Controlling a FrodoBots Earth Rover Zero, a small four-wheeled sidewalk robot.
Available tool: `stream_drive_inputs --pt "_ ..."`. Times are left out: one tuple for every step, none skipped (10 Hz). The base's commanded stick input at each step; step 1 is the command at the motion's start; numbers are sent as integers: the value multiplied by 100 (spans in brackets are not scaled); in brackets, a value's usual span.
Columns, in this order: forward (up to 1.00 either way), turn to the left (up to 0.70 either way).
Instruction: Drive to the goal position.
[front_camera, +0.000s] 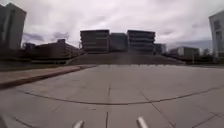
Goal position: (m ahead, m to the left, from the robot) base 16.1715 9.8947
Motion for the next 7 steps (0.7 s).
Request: stream_drive_inputs --pt "100 -28" --pt "100 -17" --pt "100 -4" --pt "100 -1" --pt "100 0" --pt "100 0" --pt "100 0"
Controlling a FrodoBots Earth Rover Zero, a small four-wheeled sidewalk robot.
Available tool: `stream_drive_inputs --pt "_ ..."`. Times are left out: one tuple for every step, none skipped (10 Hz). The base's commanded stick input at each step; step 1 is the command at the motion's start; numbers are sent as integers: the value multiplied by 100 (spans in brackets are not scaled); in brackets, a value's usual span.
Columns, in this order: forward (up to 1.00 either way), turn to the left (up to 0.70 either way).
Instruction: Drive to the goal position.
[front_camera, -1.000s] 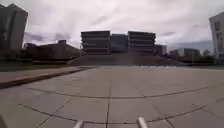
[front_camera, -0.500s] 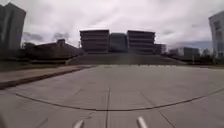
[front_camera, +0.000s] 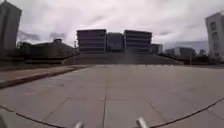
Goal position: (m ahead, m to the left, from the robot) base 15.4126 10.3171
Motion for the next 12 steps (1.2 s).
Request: stream_drive_inputs --pt "100 0" --pt "100 0" --pt "100 0" --pt "100 0" --pt "100 0" --pt "100 0" --pt "100 0" --pt "100 0" --pt "100 0" --pt "100 0" --pt "100 0" --pt "100 0"
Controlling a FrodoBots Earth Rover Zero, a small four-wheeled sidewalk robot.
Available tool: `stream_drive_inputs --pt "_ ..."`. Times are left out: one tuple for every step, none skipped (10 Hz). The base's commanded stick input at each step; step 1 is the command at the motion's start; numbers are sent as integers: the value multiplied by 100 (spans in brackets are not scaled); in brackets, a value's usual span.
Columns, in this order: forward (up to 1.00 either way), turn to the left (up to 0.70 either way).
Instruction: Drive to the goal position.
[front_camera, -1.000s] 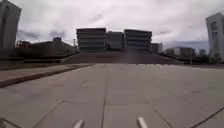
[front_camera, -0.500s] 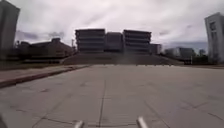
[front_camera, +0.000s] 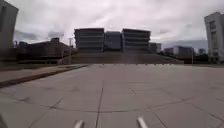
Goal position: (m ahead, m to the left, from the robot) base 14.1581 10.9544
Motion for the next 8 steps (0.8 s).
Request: stream_drive_inputs --pt "100 0" --pt "100 0" --pt "100 0" --pt "100 0" --pt "100 0" --pt "100 0" --pt "100 0" --pt "100 0"
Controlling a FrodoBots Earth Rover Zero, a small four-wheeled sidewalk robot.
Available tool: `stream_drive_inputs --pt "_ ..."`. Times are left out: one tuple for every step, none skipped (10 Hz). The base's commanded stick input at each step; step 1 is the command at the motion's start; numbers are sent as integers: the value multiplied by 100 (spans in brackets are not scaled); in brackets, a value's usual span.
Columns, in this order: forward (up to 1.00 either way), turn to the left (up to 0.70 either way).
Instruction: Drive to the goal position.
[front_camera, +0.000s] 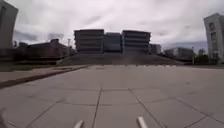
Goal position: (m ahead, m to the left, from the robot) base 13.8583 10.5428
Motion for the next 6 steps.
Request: stream_drive_inputs --pt "100 0" --pt "100 0" --pt "100 0" --pt "100 0" --pt "100 0" --pt "100 0"
